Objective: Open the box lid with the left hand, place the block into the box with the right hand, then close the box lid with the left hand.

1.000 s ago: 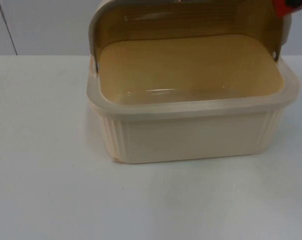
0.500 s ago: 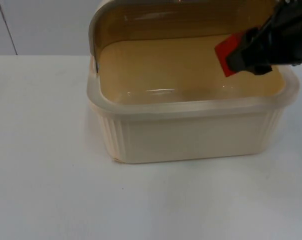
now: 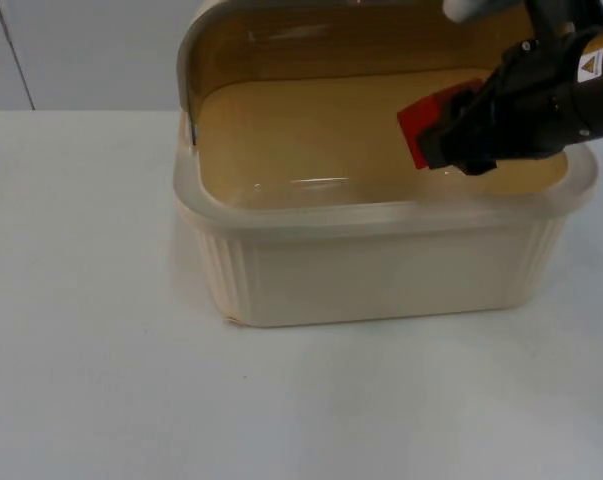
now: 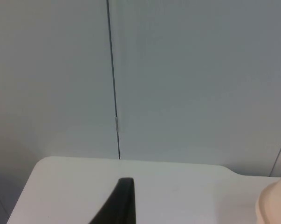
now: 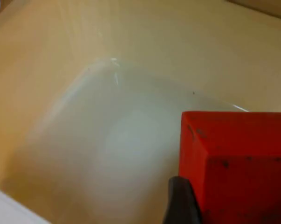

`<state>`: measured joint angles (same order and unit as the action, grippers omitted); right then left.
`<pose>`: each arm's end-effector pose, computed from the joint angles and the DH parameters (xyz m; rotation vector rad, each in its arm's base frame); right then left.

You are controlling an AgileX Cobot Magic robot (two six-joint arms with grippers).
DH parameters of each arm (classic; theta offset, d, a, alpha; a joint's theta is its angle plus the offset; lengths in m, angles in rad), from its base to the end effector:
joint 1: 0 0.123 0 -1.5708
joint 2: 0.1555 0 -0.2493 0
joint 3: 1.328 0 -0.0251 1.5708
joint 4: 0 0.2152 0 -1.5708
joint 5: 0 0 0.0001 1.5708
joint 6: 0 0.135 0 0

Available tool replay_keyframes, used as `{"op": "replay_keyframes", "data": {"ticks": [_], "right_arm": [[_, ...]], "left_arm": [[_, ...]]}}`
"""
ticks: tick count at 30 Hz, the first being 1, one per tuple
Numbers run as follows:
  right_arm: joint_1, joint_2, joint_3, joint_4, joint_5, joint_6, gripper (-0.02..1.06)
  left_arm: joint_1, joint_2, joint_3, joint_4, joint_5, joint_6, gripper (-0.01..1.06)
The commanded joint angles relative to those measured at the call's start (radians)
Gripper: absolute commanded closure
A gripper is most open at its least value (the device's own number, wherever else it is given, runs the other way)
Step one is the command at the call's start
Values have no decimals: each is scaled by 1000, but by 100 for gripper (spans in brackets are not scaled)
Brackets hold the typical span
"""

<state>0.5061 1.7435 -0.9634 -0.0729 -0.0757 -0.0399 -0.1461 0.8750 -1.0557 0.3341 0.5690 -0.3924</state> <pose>0.3250 0.1810 0.1626 -0.6719 2.0920 0.2278 0.2018 -0.0056 0.3817 -0.0887 1.8397 -0.0138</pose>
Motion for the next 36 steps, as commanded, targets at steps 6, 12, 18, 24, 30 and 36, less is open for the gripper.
{"op": "replay_keyframes", "data": {"ticks": [6,12,18,24,30,36], "right_arm": [[6,0,4,1,-18,3,11],[6,-42,4,1,40,3,0],[6,-153,4,1,220,3,-1],[6,-312,4,19,467,3,-1],[6,-503,4,34,602,3,-1],[-68,-706,4,31,689,27,-1]], "left_arm": [[-4,2,4,14,2,2,-1],[-4,2,4,14,2,20,-1],[-4,2,4,14,12,20,-1],[-4,2,4,8,38,20,-1],[-4,2,4,4,45,20,-1],[-4,2,4,-4,47,20,-1]]}}
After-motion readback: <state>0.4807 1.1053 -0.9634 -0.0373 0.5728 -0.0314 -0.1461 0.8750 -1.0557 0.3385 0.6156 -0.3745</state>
